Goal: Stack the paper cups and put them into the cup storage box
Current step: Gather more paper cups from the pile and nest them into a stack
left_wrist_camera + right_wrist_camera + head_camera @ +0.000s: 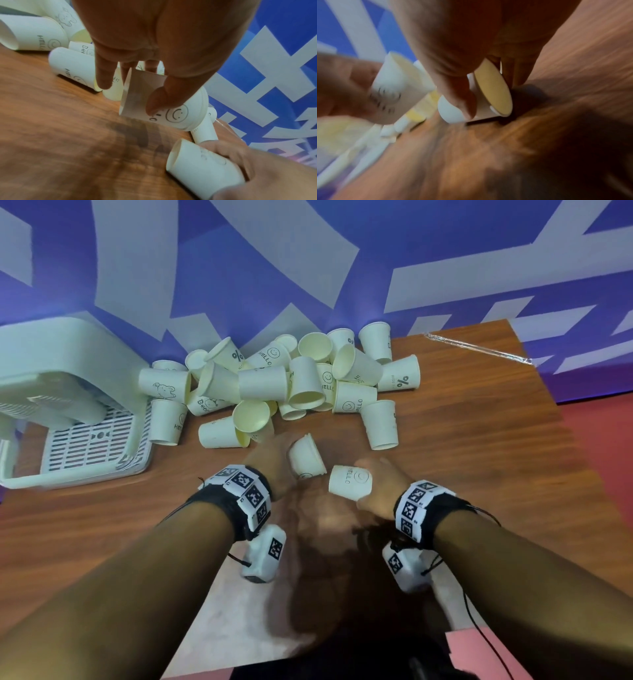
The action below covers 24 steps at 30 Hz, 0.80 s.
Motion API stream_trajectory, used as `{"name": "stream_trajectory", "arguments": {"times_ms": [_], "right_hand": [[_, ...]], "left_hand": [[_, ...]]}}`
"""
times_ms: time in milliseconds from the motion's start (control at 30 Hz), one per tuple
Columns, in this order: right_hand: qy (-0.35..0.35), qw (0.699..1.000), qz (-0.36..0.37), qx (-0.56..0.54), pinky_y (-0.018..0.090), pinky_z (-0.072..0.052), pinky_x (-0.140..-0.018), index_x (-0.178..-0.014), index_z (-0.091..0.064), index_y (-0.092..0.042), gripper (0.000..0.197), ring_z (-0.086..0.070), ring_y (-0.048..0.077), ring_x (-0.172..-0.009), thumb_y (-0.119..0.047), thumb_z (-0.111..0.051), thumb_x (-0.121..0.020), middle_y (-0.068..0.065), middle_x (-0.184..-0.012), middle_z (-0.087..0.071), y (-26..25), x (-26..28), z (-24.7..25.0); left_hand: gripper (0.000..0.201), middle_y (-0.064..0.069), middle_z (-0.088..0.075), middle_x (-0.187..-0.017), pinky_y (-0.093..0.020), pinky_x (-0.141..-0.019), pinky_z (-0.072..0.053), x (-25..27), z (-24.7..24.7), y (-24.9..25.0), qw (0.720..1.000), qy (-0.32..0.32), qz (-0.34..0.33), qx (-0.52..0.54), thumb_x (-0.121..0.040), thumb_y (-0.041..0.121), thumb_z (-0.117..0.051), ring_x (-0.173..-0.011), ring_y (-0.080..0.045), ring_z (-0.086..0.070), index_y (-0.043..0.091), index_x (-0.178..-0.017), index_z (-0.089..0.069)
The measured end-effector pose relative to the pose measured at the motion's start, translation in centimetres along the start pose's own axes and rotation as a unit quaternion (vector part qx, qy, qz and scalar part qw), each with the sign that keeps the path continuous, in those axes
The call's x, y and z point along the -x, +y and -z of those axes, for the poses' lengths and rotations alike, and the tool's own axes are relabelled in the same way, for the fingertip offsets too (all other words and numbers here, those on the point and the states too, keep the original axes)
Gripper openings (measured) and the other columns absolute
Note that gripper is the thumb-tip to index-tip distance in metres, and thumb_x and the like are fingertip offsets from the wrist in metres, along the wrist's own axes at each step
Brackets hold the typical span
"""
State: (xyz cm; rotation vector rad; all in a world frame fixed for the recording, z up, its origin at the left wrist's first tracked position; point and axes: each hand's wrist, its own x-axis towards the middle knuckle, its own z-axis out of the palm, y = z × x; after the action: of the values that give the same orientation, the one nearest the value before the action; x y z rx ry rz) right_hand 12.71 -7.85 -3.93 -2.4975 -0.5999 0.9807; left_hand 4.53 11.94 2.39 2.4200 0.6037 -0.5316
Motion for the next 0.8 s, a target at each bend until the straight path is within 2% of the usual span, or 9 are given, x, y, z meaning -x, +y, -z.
{"name": "stream_trajectory", "arguments": {"times_ms": [67, 133, 267, 367, 433, 500, 600, 700, 800], "right_hand": [[0.025, 0.994, -0.032, -0.105, 0.029, -0.046, -0.075, -0.121, -0.051, -0.025, 0.063, -0.057, 0.015, -0.098, -0.023, -0.082, -0.067, -0.006, -0.108, -0.053, 0.0, -0.1, 1.2], [0.03, 0.979, -0.032, -0.198, 0.03, -0.047, -0.077, -0.119, -0.048, -0.031, 0.062, -0.056, 0.014, -0.098, -0.024, -0.081, -0.067, -0.006, -0.11, -0.054, -0.3, -0.4, 3.0], [-0.02, 0.982, 0.04, -0.181, 0.032, -0.047, -0.086, -0.133, -0.043, -0.033, 0.076, -0.053, 0.019, -0.109, -0.023, -0.076, -0.066, -0.006, -0.121, -0.05, -2.6, -0.5, 5.6], [-0.1, 0.975, 0.092, -0.177, 0.029, -0.044, -0.091, -0.147, -0.032, -0.03, 0.09, -0.049, 0.018, -0.115, -0.011, -0.068, -0.067, -0.003, -0.129, -0.044, -4.9, -1.0, 5.9], [-0.128, 0.95, 0.101, -0.267, 0.032, -0.044, -0.097, -0.14, -0.038, -0.033, 0.084, -0.052, 0.019, -0.113, -0.006, -0.064, -0.065, 0.001, -0.129, -0.05, -5.3, -1.9, 6.5], [-0.04, 0.922, 0.057, -0.382, 0.035, -0.043, -0.102, -0.13, -0.049, -0.029, 0.067, -0.056, 0.019, -0.113, -0.011, -0.068, -0.068, 0.002, -0.131, -0.057, -4.6, -3.3, 7.7], [0.185, 0.96, -0.055, -0.205, 0.035, -0.044, -0.099, -0.135, -0.051, -0.024, 0.054, -0.054, 0.021, -0.118, -0.034, -0.067, -0.083, 0.002, -0.136, -0.052, -2.3, -5.4, 9.0], [0.153, 0.973, -0.122, -0.126, 0.042, -0.04, -0.106, -0.146, -0.039, -0.024, 0.074, -0.047, 0.029, -0.129, -0.048, -0.068, -0.083, 0.008, -0.147, -0.039, -0.2, -6.9, 8.2], [0.095, 0.974, -0.105, -0.176, 0.035, -0.041, -0.099, -0.149, -0.035, -0.016, 0.076, -0.051, 0.026, -0.126, -0.042, -0.069, -0.087, 0.007, -0.146, -0.046, 1.0, -7.8, 7.3]], "left_hand": [[0.082, -0.001, -0.055, -0.125, -0.04, -0.098, -0.05, 0.1, 0.2, -0.3, 1.0, 0.008, 0.004, -0.028, -0.065, 0.034, -0.081, -0.114, -0.024, -0.058, 0.032, -0.14, -0.048], [0.079, -0.003, -0.054, -0.125, -0.041, -0.098, -0.049, 0.2, 0.6, -0.3, 0.999, 0.02, 0.001, -0.041, -0.067, 0.035, -0.081, -0.114, -0.026, -0.057, 0.032, -0.139, -0.049], [0.049, 0.006, -0.068, -0.104, -0.033, -0.087, -0.054, 0.3, 1.1, 1.7, 0.999, 0.009, -0.036, -0.023, -0.074, 0.014, -0.072, -0.095, -0.016, -0.064, 0.028, -0.12, -0.063], [0.047, 0.011, -0.069, -0.107, -0.032, -0.087, -0.055, 0.1, 1.0, 3.9, 0.997, -0.008, -0.074, -0.022, -0.074, 0.023, -0.07, -0.096, -0.012, -0.066, 0.032, -0.119, -0.064], [0.05, 0.009, -0.069, -0.114, -0.036, -0.091, -0.054, -0.3, 1.0, 4.3, 0.996, 0.0, -0.091, -0.016, -0.072, 0.029, -0.07, -0.103, -0.015, -0.066, 0.033, -0.121, -0.062], [0.053, 0.005, -0.067, -0.114, -0.038, -0.091, -0.054, -0.5, 1.3, 4.1, 0.998, 0.015, -0.064, -0.007, -0.073, 0.02, -0.074, -0.104, -0.019, -0.065, 0.029, -0.123, -0.062], [0.054, 0.005, -0.06, -0.105, -0.035, -0.085, -0.053, -0.9, 1.3, 3.6, 0.998, 0.037, -0.043, 0.018, -0.072, 0.008, -0.074, -0.098, -0.02, -0.061, 0.027, -0.121, -0.061], [0.06, 0.002, -0.059, -0.107, -0.033, -0.088, -0.046, -1.1, 1.1, 3.8, 0.998, 0.032, -0.031, 0.031, -0.074, 0.01, -0.076, -0.1, -0.019, -0.055, 0.021, -0.13, -0.057], [0.061, 0.0, -0.06, -0.107, -0.031, -0.086, -0.043, -1.8, 0.6, 4.1, 0.999, 0.019, -0.007, 0.037, -0.076, 0.013, -0.077, -0.103, -0.022, -0.057, 0.019, -0.133, -0.055]]}}
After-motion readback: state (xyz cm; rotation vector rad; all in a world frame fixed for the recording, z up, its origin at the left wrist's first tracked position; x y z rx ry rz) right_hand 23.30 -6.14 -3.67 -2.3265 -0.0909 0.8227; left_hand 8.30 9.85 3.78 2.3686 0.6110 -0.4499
